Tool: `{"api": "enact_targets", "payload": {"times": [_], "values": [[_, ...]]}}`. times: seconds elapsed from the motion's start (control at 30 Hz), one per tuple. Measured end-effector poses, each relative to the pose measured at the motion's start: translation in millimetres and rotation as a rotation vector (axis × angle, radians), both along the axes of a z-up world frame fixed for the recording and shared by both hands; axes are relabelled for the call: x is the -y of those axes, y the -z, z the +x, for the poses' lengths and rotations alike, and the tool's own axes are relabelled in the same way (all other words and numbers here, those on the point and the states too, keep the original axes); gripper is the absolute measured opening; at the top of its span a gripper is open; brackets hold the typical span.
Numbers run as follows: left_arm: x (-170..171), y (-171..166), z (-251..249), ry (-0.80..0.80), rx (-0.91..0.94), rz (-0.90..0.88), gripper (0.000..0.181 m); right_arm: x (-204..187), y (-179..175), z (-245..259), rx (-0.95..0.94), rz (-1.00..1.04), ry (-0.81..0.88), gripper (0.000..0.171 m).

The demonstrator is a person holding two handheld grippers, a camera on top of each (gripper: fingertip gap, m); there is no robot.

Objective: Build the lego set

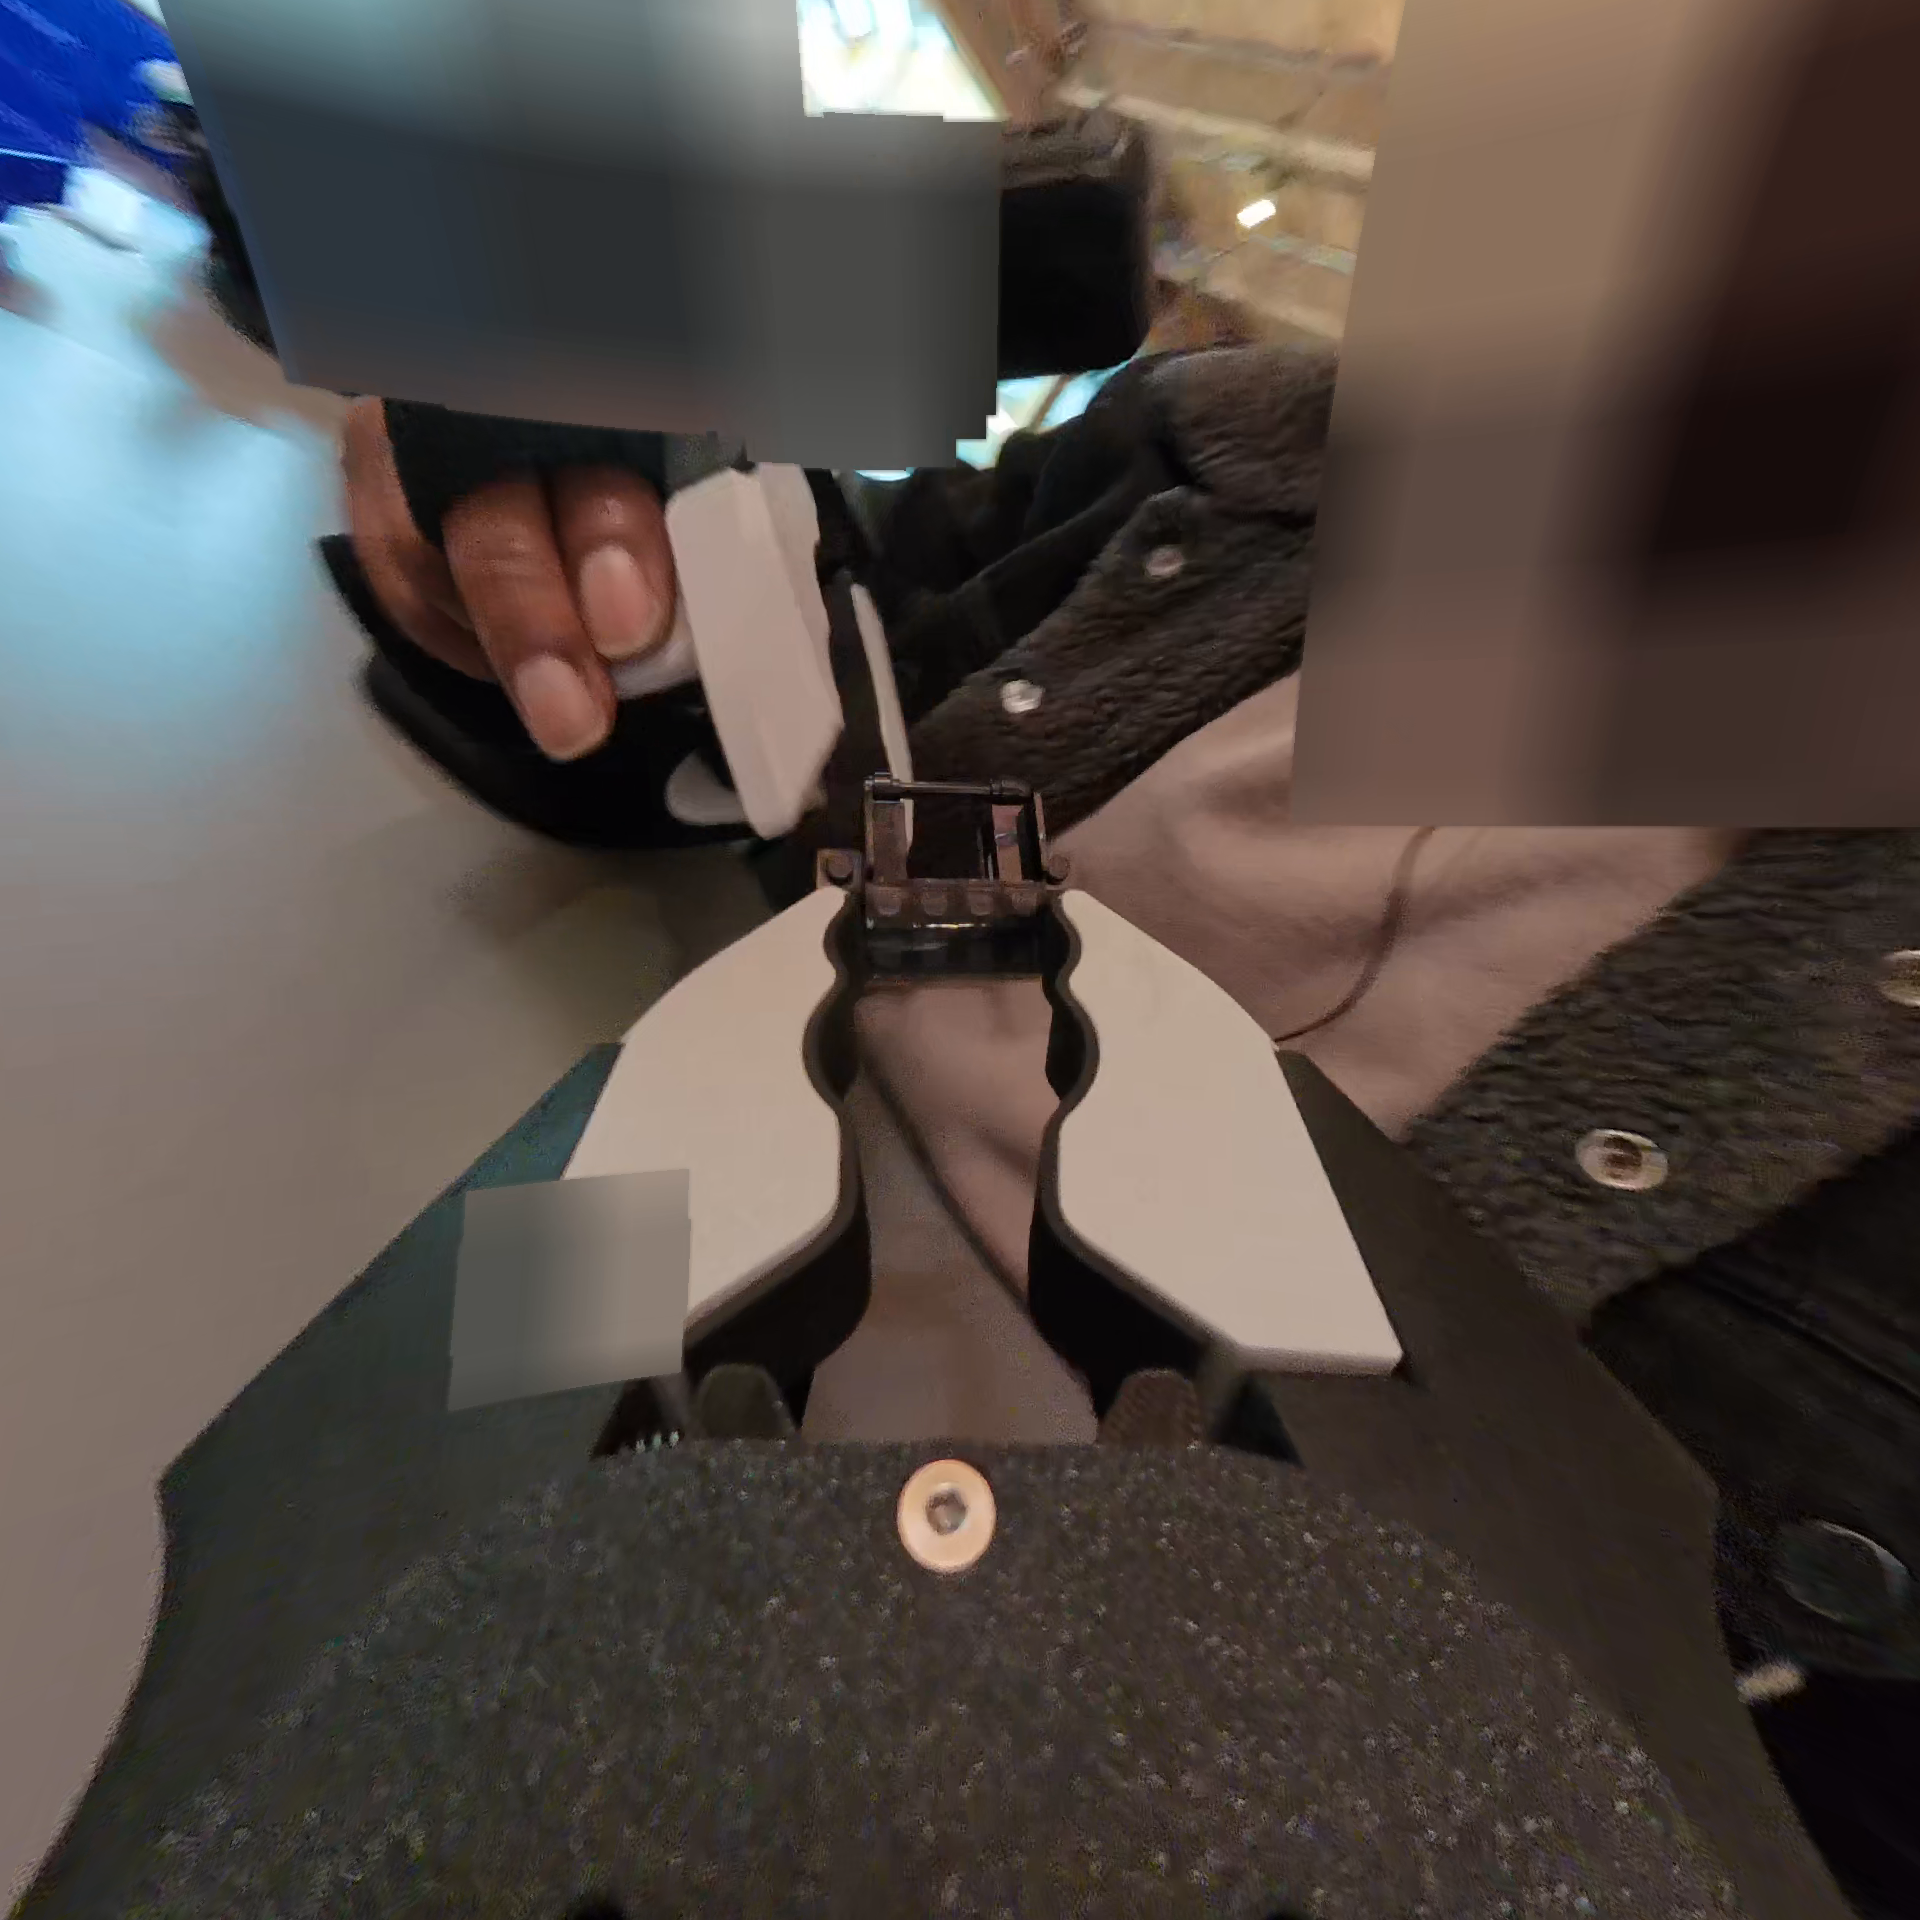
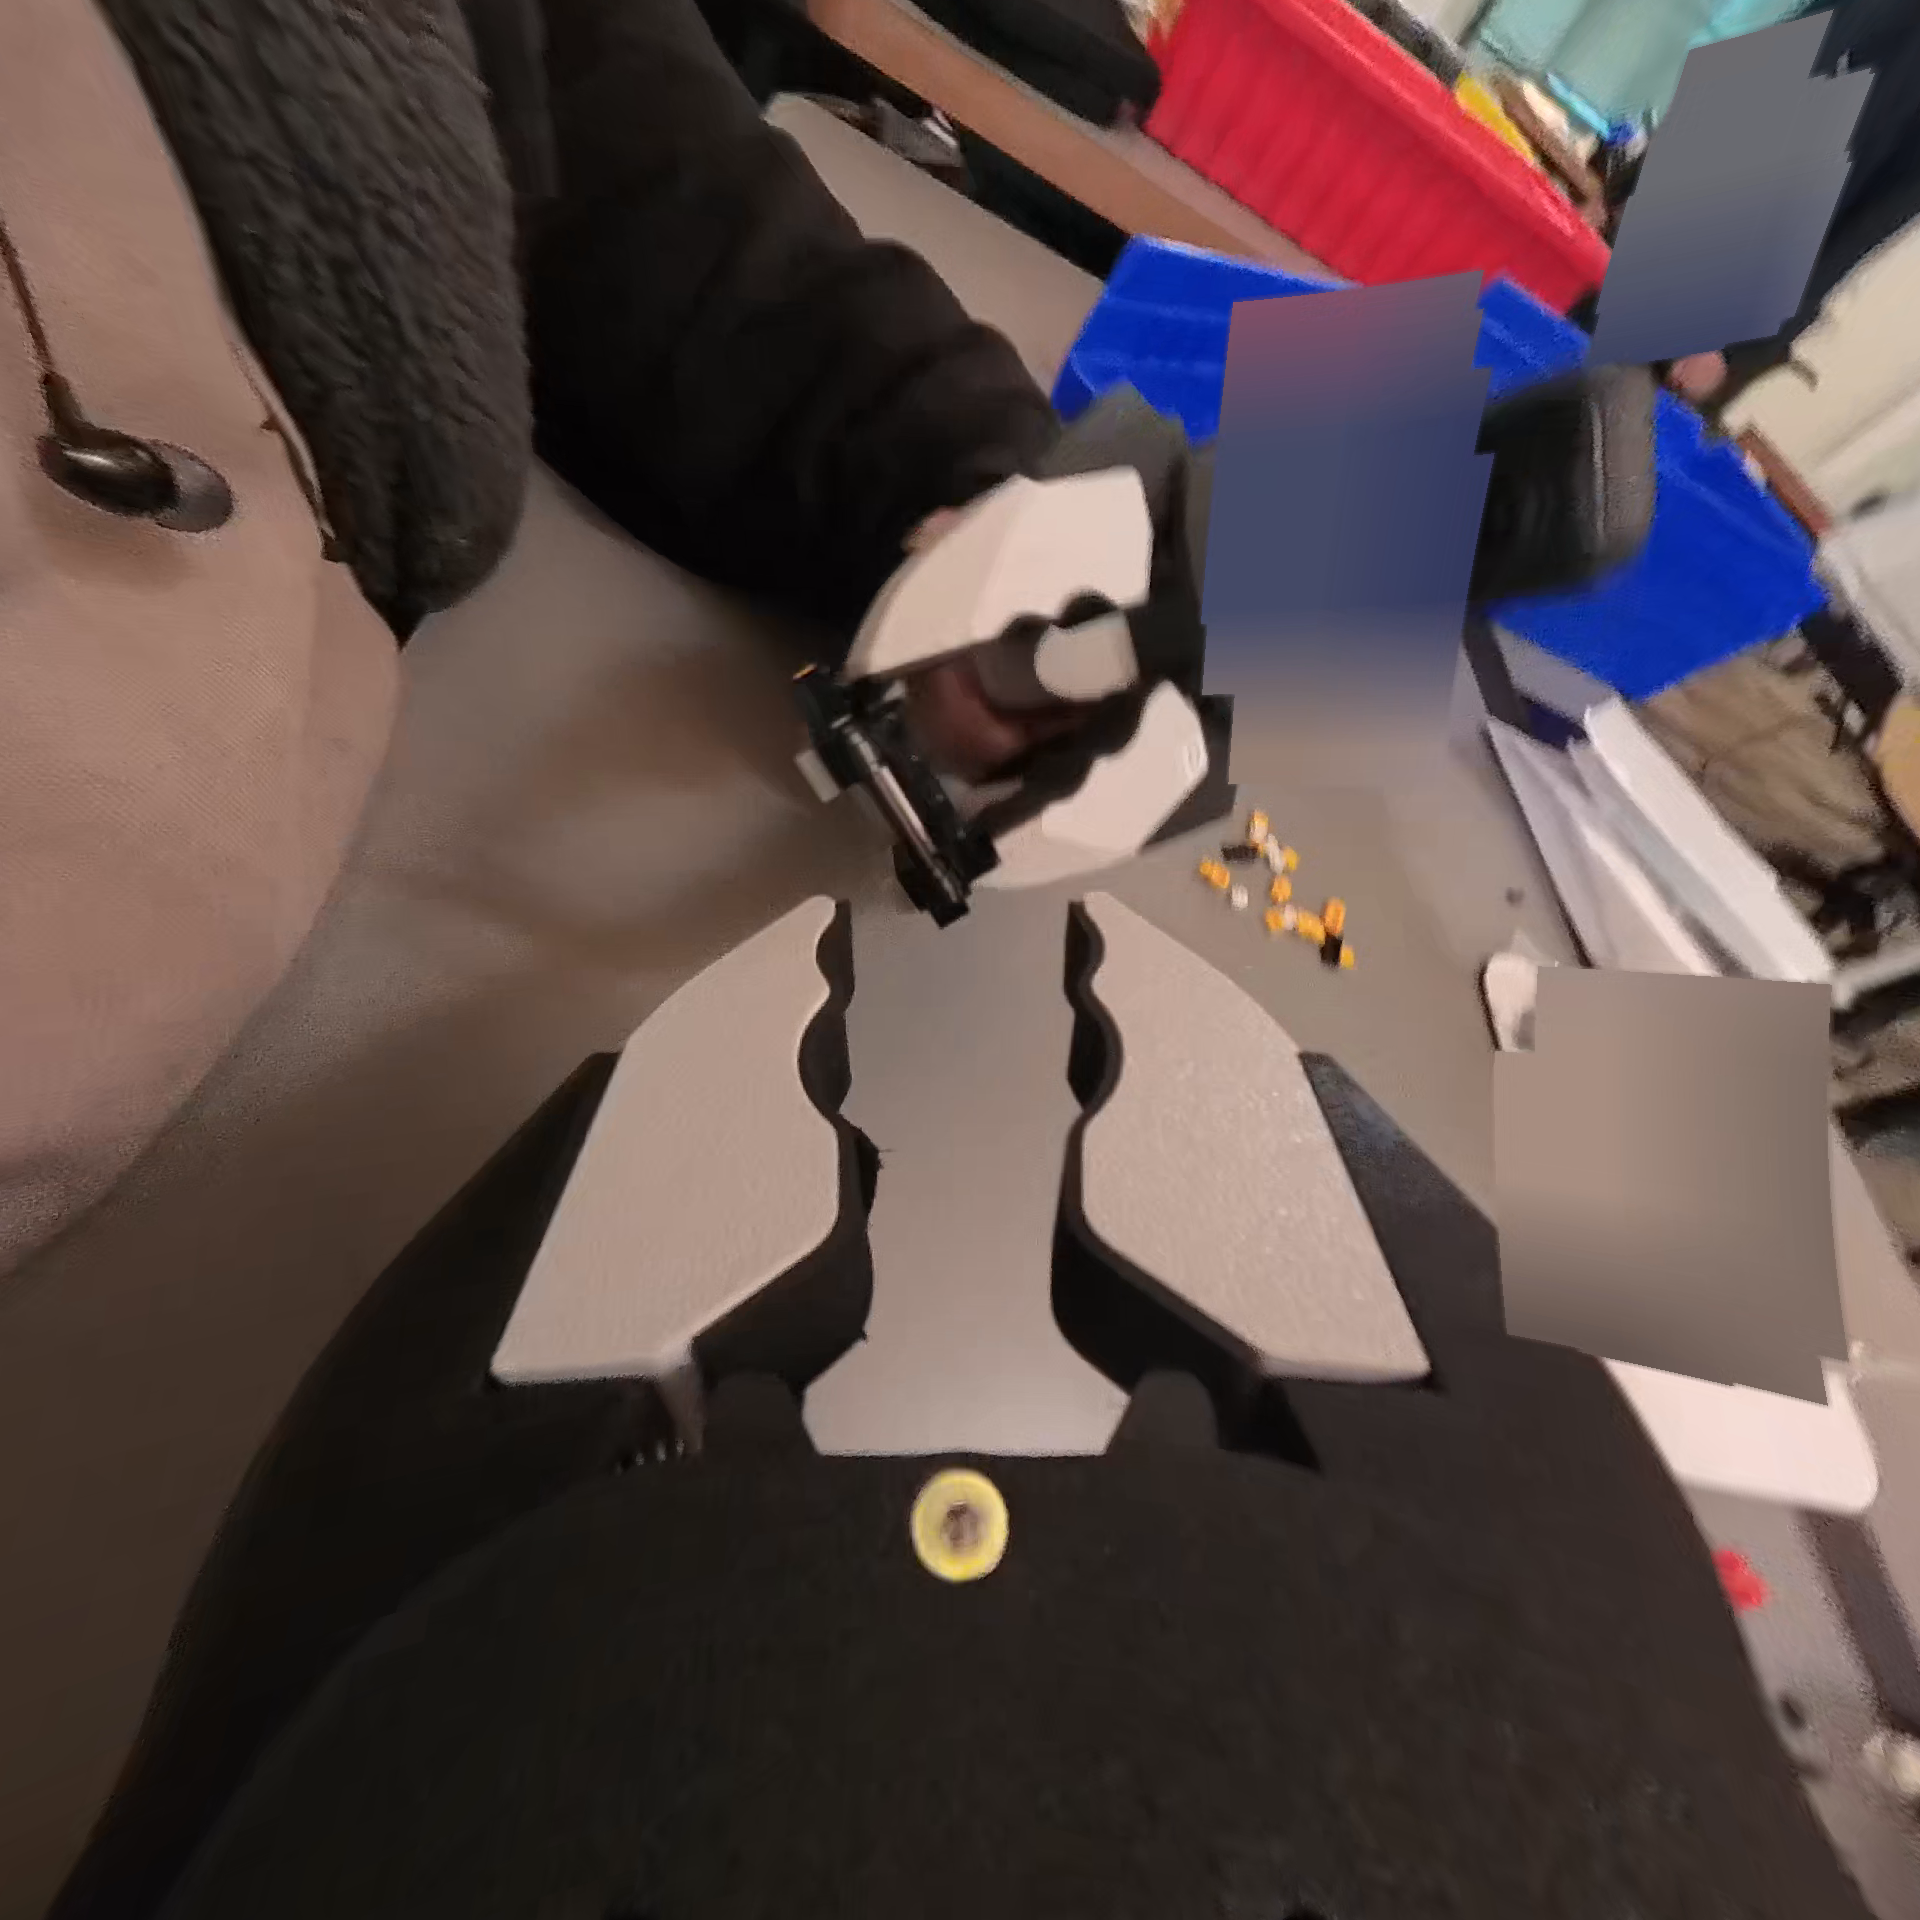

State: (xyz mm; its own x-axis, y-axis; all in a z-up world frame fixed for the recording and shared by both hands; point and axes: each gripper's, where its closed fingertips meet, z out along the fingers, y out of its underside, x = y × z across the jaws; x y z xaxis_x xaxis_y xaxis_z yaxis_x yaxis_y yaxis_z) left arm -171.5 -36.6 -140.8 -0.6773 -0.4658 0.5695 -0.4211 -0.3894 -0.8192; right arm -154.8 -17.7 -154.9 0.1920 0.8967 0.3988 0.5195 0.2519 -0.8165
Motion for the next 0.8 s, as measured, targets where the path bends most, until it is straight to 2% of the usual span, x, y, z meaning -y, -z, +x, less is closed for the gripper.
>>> {"api": "enact_targets", "payload": {"times": [0.17, 0.27, 0.53, 0.67, 0.8], "values": [[-27.8, 47.7, 16.9, -0.241, -0.125, 0.517, 0.032, -8.2, 17.6, 31.6, -0.088, -0.167, 0.138, 0.044], [-41.5, 69.2, 22.1, -0.308, -0.181, 0.699, 0.032, -18.0, 34.4, 34.9, -0.082, -0.24, 0.192, 0.045], [-47.6, 99.6, 23.0, -0.3, -0.276, 0.783, 0.032, -30.9, 81.3, 14.0, 0.116, -0.42, 0.128, 0.06], [-49.7, 106.9, 21.9, -0.298, -0.297, 0.817, 0.032, -32.3, 89.2, 6.7, 0.153, -0.424, 0.096, 0.056], [-50.9, 106.4, 23.7, -0.3, -0.285, 0.828, 0.032, -37.3, 92.5, 11.5, 0.154, -0.403, 0.137, 0.044]]}}
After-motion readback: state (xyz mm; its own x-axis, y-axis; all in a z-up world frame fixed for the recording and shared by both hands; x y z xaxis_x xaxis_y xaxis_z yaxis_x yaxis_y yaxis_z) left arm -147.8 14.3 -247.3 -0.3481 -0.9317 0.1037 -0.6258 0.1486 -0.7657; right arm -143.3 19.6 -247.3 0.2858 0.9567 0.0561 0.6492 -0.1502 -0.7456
